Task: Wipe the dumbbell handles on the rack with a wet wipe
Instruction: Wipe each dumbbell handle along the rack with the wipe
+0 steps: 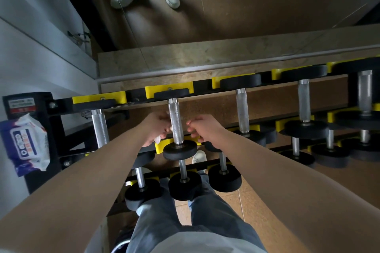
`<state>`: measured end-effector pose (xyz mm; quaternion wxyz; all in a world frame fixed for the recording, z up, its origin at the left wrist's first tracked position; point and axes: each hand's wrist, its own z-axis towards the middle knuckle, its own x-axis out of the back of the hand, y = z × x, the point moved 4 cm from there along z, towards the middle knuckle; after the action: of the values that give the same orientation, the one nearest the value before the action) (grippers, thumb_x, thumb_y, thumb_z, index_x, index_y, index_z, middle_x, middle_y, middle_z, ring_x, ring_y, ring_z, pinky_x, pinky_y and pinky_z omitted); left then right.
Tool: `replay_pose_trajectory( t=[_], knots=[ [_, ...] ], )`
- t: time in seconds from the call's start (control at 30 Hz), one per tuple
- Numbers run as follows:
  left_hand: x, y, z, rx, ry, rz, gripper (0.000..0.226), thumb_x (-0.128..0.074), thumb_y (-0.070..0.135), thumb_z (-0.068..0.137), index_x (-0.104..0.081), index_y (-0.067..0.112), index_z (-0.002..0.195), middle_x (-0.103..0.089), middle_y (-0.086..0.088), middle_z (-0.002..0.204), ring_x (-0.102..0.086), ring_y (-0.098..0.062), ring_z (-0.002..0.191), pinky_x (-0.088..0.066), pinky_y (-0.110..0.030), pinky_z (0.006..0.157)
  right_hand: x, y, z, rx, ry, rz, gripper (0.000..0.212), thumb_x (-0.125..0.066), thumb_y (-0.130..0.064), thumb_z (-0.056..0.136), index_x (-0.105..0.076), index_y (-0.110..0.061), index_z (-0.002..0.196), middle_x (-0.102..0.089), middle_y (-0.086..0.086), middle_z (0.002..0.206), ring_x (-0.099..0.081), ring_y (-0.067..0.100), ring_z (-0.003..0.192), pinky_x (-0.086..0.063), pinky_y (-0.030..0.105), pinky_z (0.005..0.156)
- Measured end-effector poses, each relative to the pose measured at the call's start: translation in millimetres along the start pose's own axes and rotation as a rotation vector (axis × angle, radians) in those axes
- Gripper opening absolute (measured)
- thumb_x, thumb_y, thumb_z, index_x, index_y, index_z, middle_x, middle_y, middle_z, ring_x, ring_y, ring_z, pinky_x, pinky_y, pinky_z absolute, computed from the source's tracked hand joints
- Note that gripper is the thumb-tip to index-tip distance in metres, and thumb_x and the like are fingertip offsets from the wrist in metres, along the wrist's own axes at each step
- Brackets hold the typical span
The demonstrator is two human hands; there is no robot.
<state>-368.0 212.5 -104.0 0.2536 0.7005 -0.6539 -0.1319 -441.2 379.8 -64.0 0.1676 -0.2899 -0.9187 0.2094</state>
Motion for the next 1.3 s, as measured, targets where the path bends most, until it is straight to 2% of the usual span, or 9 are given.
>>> replay_pose_trajectory(
  t=[0.07,0.13,0.43,0.53,0.77,0.9,0.97,1.13,1.3],
  knots=[
    [-4,-5,-8,-0.021,-0.077,0.372,0.022,-0.047,-0.001,0.099,-0.067,0.003,0.092,-0.055,-0.007,0.067,-0.047,-0.018,0.055,-0.041,-0.028,0.051,-3,2,-1,-0.004,-0.005,-0.011,0.011,-0.054,-0.021,0.104,-0.063,-0.028,0.104,-0.07,-0.001,0.103,-0.065,0.012,0.09,-0.05,0.026,0.07],
    [-7,-4,-16,-0.005,-0.128,0.466,0.024,-0.047,-0.001,0.098,-0.066,0.004,0.085,-0.054,-0.007,0.065,-0.046,-0.018,0.054,-0.041,-0.027,0.051,-6,6,-4,-0.01,-0.014,-0.018,0.011,-0.055,-0.021,0.104,-0.064,-0.028,0.105,-0.071,-0.001,0.104,-0.066,0.013,0.092,-0.051,0.027,0.07],
    [10,15,-26,-0.026,0.085,-0.399,0.007,-0.061,0.001,0.098,-0.068,0.001,0.097,-0.06,-0.013,0.075,-0.045,-0.011,0.048,-0.036,-0.019,0.046,3,2,-11,0.019,-0.027,0.007,0.013,-0.055,-0.018,0.103,-0.067,-0.024,0.104,-0.069,0.002,0.099,-0.062,0.012,0.08,-0.051,0.023,0.064],
    [3,-2,-31,0.015,0.07,-0.288,0.019,-0.067,0.007,0.097,-0.065,-0.007,0.109,-0.064,-0.012,0.076,-0.05,-0.01,0.048,-0.04,-0.018,0.044,5,3,-13,0.026,-0.019,0.005,0.015,-0.054,-0.018,0.103,-0.068,-0.022,0.107,-0.068,0.002,0.098,-0.062,0.013,0.08,-0.051,0.024,0.064],
    [-7,-14,-53,-0.011,-0.028,0.131,0.01,-0.075,0.007,0.091,-0.066,0.006,0.092,-0.065,-0.004,0.061,-0.048,-0.009,0.044,-0.039,-0.022,0.045,-2,7,-18,0.081,-0.026,-0.131,0.015,-0.055,-0.02,0.103,-0.067,-0.028,0.105,-0.07,-0.001,0.101,-0.064,0.011,0.084,-0.055,0.026,0.071],
    [1,2,-56,-0.071,0.039,0.015,0.007,-0.074,0.015,0.094,-0.071,0.015,0.1,-0.06,-0.006,0.07,-0.045,-0.013,0.054,-0.038,-0.022,0.047,-8,-13,-25,0.403,0.056,-0.291,0.038,-0.061,-0.024,0.099,-0.06,-0.028,0.137,-0.068,-0.01,0.116,-0.068,0.007,0.097,-0.059,0.03,0.088],
    [0,6,-56,-0.07,0.052,-0.155,0.011,-0.072,0.014,0.095,-0.072,0.016,0.106,-0.059,-0.004,0.07,-0.043,-0.012,0.055,-0.036,-0.023,0.048,-15,-22,-30,0.531,0.044,-0.33,0.048,-0.064,-0.025,0.098,-0.055,-0.029,0.145,-0.068,-0.011,0.113,-0.067,0.003,0.088,-0.059,0.023,0.077],
    [0,6,-55,-0.11,0.04,-0.482,0.023,-0.067,0.003,0.095,-0.071,0.013,0.116,-0.07,0.001,0.08,-0.044,-0.007,0.056,-0.033,-0.019,0.043,-13,-36,-26,0.573,0.257,-0.276,0.036,-0.065,-0.021,0.1,-0.062,-0.022,0.135,-0.071,-0.004,0.116,-0.066,0.006,0.093,-0.052,0.017,0.075],
    [6,-12,-53,-0.002,0.074,-0.327,0.017,-0.068,0.02,0.098,-0.072,0.022,0.114,-0.068,0.002,0.087,-0.044,-0.011,0.065,-0.035,-0.022,0.05,-16,-50,-21,0.686,0.366,-0.416,0.026,-0.065,-0.019,0.1,-0.059,-0.015,0.124,-0.065,-0.003,0.098,-0.062,0.01,0.085,-0.049,0.021,0.071]
  ],
)
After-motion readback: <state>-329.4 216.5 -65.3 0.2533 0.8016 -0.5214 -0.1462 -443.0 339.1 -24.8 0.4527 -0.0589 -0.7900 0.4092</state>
